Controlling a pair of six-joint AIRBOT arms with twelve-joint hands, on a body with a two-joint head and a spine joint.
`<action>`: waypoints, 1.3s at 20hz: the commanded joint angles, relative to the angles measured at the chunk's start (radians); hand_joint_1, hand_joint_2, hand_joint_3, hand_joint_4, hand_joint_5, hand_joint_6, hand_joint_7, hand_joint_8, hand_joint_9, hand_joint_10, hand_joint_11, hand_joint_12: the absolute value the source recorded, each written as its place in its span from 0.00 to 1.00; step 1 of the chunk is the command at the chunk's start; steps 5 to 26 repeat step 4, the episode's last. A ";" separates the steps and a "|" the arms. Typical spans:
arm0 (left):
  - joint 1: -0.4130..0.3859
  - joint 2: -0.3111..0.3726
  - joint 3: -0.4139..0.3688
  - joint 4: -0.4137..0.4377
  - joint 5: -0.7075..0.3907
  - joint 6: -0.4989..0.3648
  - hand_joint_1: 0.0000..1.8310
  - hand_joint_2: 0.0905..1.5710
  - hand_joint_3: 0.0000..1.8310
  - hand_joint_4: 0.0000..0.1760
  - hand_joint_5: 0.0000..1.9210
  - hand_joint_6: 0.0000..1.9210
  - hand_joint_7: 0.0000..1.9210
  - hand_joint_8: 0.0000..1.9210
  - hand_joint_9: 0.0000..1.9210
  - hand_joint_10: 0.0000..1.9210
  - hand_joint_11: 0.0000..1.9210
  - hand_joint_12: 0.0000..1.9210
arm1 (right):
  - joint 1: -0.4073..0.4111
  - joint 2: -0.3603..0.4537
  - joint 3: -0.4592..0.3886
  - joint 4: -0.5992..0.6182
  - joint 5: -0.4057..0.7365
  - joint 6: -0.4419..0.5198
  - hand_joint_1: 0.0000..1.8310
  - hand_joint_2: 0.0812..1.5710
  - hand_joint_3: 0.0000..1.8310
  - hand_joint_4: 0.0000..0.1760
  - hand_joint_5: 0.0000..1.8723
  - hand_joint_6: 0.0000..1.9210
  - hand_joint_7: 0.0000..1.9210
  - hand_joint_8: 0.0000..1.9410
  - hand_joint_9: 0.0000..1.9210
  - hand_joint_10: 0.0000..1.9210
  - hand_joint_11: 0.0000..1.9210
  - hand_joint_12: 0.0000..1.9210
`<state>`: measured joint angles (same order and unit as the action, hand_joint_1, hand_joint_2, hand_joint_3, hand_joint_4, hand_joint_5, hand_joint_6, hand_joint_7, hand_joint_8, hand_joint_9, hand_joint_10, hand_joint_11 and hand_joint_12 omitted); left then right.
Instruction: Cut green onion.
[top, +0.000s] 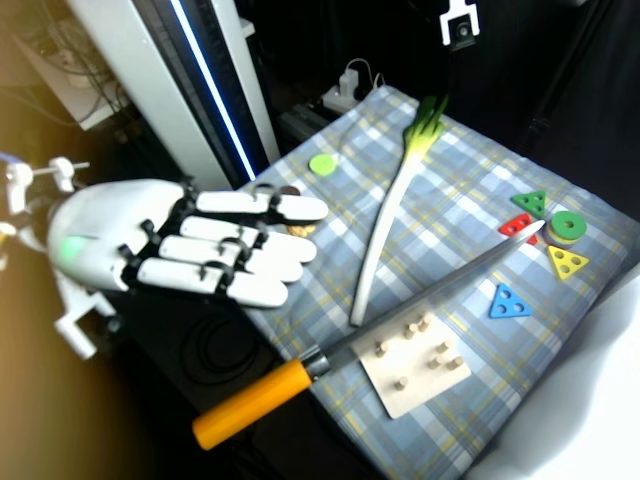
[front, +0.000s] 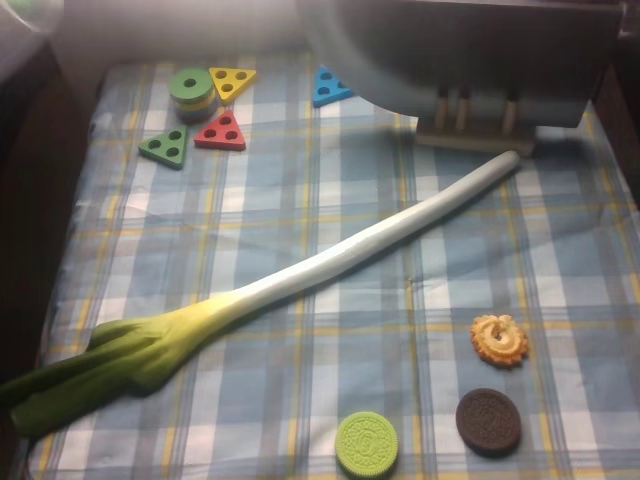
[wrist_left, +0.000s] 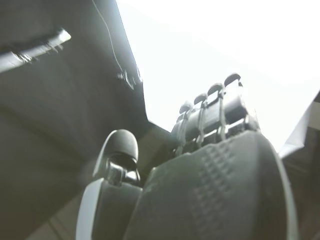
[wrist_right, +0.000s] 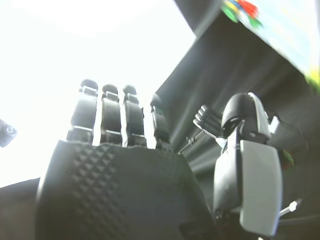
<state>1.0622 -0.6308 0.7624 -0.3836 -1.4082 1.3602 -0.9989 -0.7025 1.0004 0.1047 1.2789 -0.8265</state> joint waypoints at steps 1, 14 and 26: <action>0.001 0.000 0.014 0.013 -0.155 -0.075 0.01 0.83 0.00 0.10 0.04 0.01 0.01 0.00 0.00 0.00 0.00 0.00 | -0.024 0.005 -0.005 0.068 0.259 0.031 0.32 0.61 0.00 0.98 0.04 0.00 0.10 0.00 0.03 0.00 0.00 0.00; 0.061 -0.018 0.048 0.010 -0.244 -0.253 0.11 0.85 0.00 0.00 0.00 0.00 0.00 0.00 0.00 0.00 0.00 0.00 | -0.175 -0.001 -0.027 0.160 0.425 0.056 0.30 0.66 0.00 0.67 0.05 0.01 0.07 0.00 0.02 0.00 0.00 0.00; 0.061 -0.018 0.048 0.010 -0.244 -0.253 0.11 0.85 0.00 0.00 0.00 0.00 0.00 0.00 0.00 0.00 0.00 0.00 | -0.175 -0.001 -0.027 0.160 0.425 0.056 0.30 0.66 0.00 0.67 0.05 0.01 0.07 0.00 0.02 0.00 0.00 0.00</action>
